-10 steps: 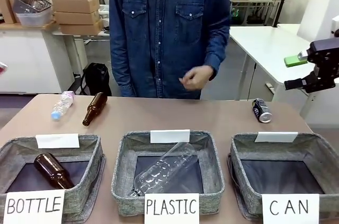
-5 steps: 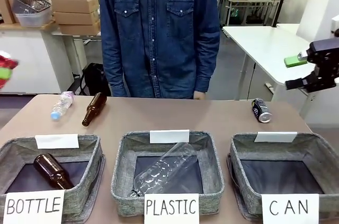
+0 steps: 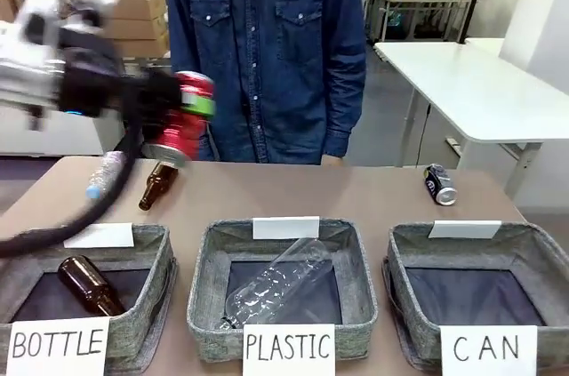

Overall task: Sort the can waste into the basket.
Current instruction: Pick up the can waste from the table and place it in the right Fabric basket.

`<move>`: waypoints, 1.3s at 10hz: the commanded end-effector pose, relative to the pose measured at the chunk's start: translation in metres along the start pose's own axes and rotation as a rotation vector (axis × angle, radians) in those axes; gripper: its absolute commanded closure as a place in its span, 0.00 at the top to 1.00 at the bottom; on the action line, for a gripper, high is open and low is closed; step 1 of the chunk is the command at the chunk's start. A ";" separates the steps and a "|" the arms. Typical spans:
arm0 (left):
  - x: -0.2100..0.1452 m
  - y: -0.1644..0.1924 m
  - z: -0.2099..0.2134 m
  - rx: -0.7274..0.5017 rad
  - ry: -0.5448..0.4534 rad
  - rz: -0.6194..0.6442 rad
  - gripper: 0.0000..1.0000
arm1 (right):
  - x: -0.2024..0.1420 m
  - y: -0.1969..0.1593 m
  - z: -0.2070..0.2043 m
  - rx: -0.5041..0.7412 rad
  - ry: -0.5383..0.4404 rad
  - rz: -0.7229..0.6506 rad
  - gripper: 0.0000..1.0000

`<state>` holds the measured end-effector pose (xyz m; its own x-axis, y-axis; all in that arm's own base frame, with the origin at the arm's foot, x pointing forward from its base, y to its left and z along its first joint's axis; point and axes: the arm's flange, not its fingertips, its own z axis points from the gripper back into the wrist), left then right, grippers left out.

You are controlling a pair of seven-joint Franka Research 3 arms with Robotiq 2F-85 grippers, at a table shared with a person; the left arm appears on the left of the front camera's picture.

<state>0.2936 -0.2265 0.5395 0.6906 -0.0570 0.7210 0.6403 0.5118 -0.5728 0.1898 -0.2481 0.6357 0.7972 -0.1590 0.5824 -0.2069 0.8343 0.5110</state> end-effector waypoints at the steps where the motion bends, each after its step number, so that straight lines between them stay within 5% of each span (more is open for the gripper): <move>1: 0.004 -0.043 -0.097 -0.025 0.074 -0.061 0.44 | -0.021 -0.013 -0.004 -0.059 -0.016 0.007 1.00; 3: -0.027 -0.101 -0.184 -0.023 0.099 -0.156 0.44 | 0.000 0.000 0.000 0.000 0.000 0.000 1.00; 4: -0.046 -0.095 -0.192 0.010 0.236 -0.187 0.44 | 0.000 0.000 0.000 0.000 0.000 0.000 1.00; 5: -0.042 -0.115 -0.141 -0.076 0.130 -0.101 0.44 | 0.000 0.000 0.000 0.000 0.000 0.000 1.00; 9: -0.043 -0.116 -0.162 -0.060 0.150 -0.115 0.44 | 0.000 0.000 0.000 0.000 0.000 0.000 1.00; 11: -0.026 -0.151 -0.241 -0.160 0.217 -0.580 0.44 | 0.000 0.000 0.000 0.000 0.000 0.000 1.00; 13: -0.025 -0.192 -0.305 -0.342 0.371 -0.830 0.44 | 0.000 0.000 0.000 0.000 0.000 0.000 1.00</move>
<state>0.2313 -0.5299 0.5147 0.1885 -0.5503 0.8134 0.9806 0.0608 -0.1861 0.1882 -0.2504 0.6345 0.7994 -0.1365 0.5851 -0.2226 0.8373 0.4994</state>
